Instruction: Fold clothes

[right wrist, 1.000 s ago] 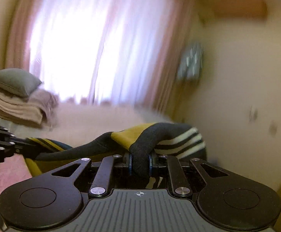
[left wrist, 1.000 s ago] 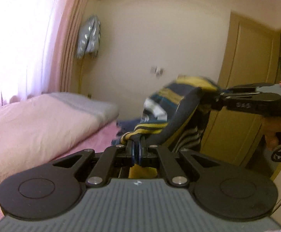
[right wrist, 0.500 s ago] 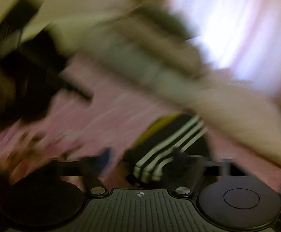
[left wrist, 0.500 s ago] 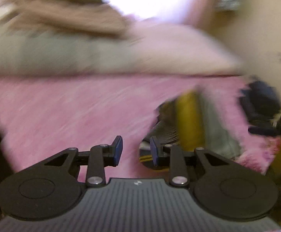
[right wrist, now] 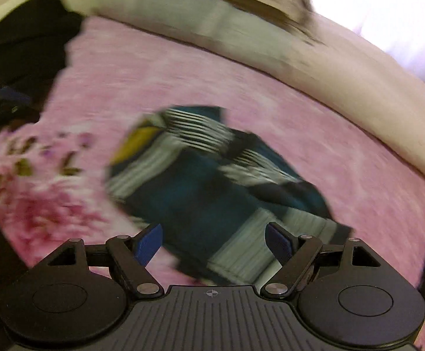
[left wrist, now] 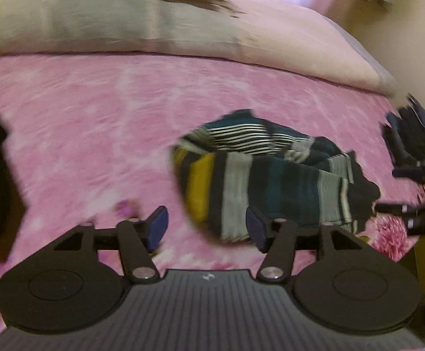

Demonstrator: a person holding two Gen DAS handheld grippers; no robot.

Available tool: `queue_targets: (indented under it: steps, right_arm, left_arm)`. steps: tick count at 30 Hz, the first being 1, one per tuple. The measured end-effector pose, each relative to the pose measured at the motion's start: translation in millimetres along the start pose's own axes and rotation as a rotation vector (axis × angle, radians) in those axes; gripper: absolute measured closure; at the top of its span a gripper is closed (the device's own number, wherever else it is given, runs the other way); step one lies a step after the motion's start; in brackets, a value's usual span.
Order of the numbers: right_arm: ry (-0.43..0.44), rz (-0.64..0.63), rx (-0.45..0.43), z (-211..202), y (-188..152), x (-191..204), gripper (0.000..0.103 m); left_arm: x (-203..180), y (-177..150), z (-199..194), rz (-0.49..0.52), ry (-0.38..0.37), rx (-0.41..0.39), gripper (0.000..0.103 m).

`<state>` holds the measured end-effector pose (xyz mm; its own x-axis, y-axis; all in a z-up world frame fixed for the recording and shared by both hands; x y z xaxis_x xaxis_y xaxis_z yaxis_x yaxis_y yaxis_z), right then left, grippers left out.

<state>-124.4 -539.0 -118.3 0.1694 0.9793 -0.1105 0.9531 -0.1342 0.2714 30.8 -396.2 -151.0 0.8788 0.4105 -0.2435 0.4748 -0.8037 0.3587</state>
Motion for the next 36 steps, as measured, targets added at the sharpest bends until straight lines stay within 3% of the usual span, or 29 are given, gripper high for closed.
queue_targets:
  steps: [6, 9, 12, 14, 16, 17, 18, 21, 25, 29, 32, 34, 36]
  right_arm:
    - [-0.004, 0.011, 0.032, 36.0, -2.8, -117.1, 0.023]
    - [0.018, -0.014, 0.05, 70.6, 0.9, -161.2, 0.023]
    - [0.041, -0.033, 0.061, 103.3, 6.0, -195.8, 0.023]
    - [0.056, -0.044, 0.067, 124.1, 9.4, -216.6, 0.023]
    - [0.071, -0.054, 0.072, 144.6, 12.9, -236.6, 0.023]
    - [0.083, -0.052, 0.074, 153.2, 15.5, -243.1, 0.023]
    - [0.102, -0.045, 0.075, 161.2, 18.1, -249.6, 0.023]
    - [0.161, -0.022, 0.072, 175.7, 26.2, -259.7, 0.023]
    - [0.234, -0.016, 0.051, 188.4, 46.7, -260.9, 0.023]
    - [0.263, -0.032, 0.032, 200.8, 70.1, -251.8, 0.023]
    - [0.275, -0.038, 0.022, 209.3, 83.3, -243.9, 0.023]
    - [0.275, -0.039, 0.029, 215.2, 87.7, -239.5, 0.023]
    - [0.274, -0.04, 0.039, 221.3, 90.3, -235.6, 0.023]
  left_arm:
    - [-97.4, 52.1, 80.7, 0.205, -0.007, 0.007, 0.039]
    - [-156.1, 62.4, 128.8, 0.459, -0.009, 0.034, 0.035]
    - [-203.5, 55.3, 183.8, 0.768, 0.067, 0.108, 0.03]
    - [-216.5, 46.0, 216.7, 0.919, 0.109, 0.182, 0.03]
    - [-216.2, 35.9, 238.8, 0.999, 0.143, 0.261, 0.043]
    - [-211.7, 32.6, 236.7, 0.983, 0.142, 0.283, 0.078]
    - [-206.7, 29.4, 233.2, 0.962, 0.14, 0.303, 0.103]
    - [-189.9, 18.6, 215.3, 0.874, 0.121, 0.357, 0.103]
    - [-155.3, -26.2, 164.3, 0.813, 0.193, 0.471, 0.103]
    - [-92.3, -78.1, 110.2, 0.707, 0.358, 0.642, 0.103]
    - [-44.8, -107.5, 84.0, 0.682, 0.513, 0.794, 0.103]
    - [-19.3, -108.2, 72.2, 0.636, 0.583, 0.842, 0.088]
    - [-6.0, -84.5, 65.9, 0.561, 0.608, 0.761, 0.069]
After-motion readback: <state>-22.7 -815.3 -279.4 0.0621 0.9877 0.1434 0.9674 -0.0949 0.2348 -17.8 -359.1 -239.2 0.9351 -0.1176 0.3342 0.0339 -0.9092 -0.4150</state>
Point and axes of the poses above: each gripper's, at about its wrist camera, not at the fingertips, and z roughly the way its jaws point, x to its left, y to its top, the point moved 1 cm from there along z, roughly the way its jaws point, and after that the axes turned 9 degrees about x, right-handed, at the moved point
